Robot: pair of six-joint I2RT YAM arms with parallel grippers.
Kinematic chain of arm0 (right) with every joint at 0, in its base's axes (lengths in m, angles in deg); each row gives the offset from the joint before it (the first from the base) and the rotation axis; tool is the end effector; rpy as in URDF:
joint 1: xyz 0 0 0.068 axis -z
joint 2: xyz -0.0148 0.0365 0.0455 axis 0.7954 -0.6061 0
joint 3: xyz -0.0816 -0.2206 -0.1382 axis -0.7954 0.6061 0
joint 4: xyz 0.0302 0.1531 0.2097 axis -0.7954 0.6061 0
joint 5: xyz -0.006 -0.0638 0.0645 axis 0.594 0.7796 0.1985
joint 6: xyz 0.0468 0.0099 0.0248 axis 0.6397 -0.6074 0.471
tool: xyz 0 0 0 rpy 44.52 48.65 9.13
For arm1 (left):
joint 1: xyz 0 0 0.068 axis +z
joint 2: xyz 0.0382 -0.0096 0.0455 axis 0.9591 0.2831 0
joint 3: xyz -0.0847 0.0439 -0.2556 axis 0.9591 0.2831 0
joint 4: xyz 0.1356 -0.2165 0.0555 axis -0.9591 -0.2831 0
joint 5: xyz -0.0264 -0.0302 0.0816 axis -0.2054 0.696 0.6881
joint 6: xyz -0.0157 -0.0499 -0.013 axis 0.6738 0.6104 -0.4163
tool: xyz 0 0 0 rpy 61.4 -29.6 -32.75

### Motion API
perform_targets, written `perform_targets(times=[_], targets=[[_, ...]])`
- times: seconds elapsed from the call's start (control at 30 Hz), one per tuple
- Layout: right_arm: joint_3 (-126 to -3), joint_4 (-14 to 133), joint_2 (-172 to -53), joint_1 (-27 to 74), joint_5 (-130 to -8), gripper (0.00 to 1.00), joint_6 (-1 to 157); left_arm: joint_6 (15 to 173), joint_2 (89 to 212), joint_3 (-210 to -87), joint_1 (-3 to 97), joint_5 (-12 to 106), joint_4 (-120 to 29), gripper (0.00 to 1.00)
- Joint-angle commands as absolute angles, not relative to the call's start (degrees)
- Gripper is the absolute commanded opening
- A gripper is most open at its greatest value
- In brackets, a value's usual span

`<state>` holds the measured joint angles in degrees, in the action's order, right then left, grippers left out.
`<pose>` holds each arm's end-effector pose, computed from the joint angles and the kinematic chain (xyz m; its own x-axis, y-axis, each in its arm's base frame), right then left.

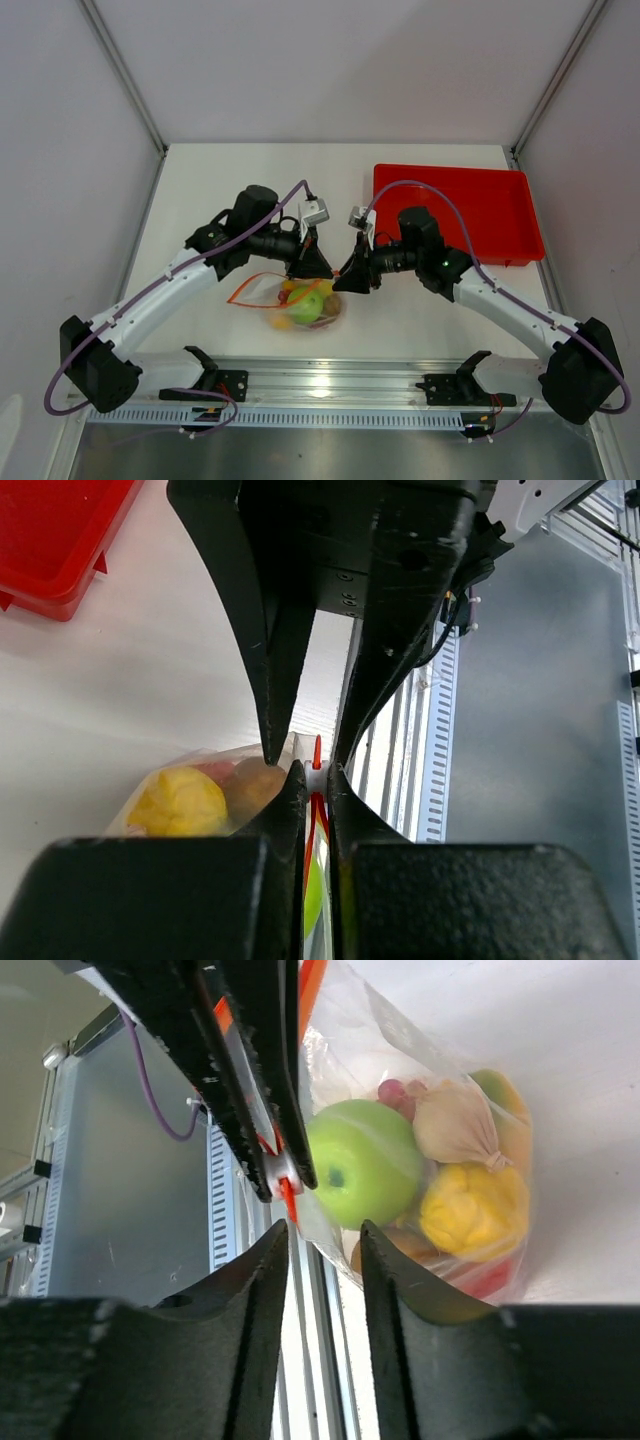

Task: Place the food in the zip-top bag and seal the zipper
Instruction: Zip the zipper food storage bag at the center of the board.

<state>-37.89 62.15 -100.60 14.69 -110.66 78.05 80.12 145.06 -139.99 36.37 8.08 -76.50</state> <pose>0.1925 0.1847 0.2931 -0.4221 -0.2330 -0.8761 -0.9065 0.1121 0.4070 0.1901 -0.1769 0.3380 -0.4268 0.3531 -0.8326 0.9044 0.1708 -0.3911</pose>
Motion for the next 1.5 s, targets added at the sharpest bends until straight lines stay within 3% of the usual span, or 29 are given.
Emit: perform_targets(times=[0.0, 0.27, 0.5, 0.97, 1.17, 1.33, 1.37, 1.4, 1.47], targets=[[-41.01, 65.19, -100.91, 14.37, -112.25, 0.39, 73.53, 79.27, 145.64, -142.56, 36.73, 6.13, -76.23, 0.01], [-46.1, 68.62, -105.38, 13.85, -113.75, 0.36, 69.57, 79.71, 146.78, -143.26, 36.64, 4.98, -76.22, 0.01], [-49.01, 68.63, -107.85, 13.67, -115.59, 0.0, 69.04, 79.53, 147.13, -143.53, 36.64, 5.42, -76.84, 0.01], [-34.95, 39.02, -100.91, 16.92, -106.8, 0.0, 91.71, 80.5, 144.33, -142.56, 36.73, 19.92, -81.76, 0.01], [-33.72, 37.77, -101.09, 17.27, -106.8, 0.0, 93.39, 80.59, 140.55, -142.12, 36.73, 19.93, -84.3, 0.01], [-36.08, 41.01, -102.66, 17.01, -113.91, 0.0, 89.37, 80.41, 138.0, -140.54, 36.73, 17.21, -83.08, 0.01], [-38.09, 45.55, -102.93, 16.66, -114.62, 0.04, 87.17, 80.41, 137.99, -140.45, 36.73, 16.76, -82.73, 0.0], [-39.16, 48.2, -103.19, 15.61, -114.71, 0.24, 84.71, 80.41, 137.99, -140.62, 36.64, 16.32, -82.64, 0.01], [-41.8, 55.07, -103.37, 14.73, -113.57, 0.4, 78.38, 80.23, 138.43, -140.54, 36.73, 15.44, -82.55, 0.01]])
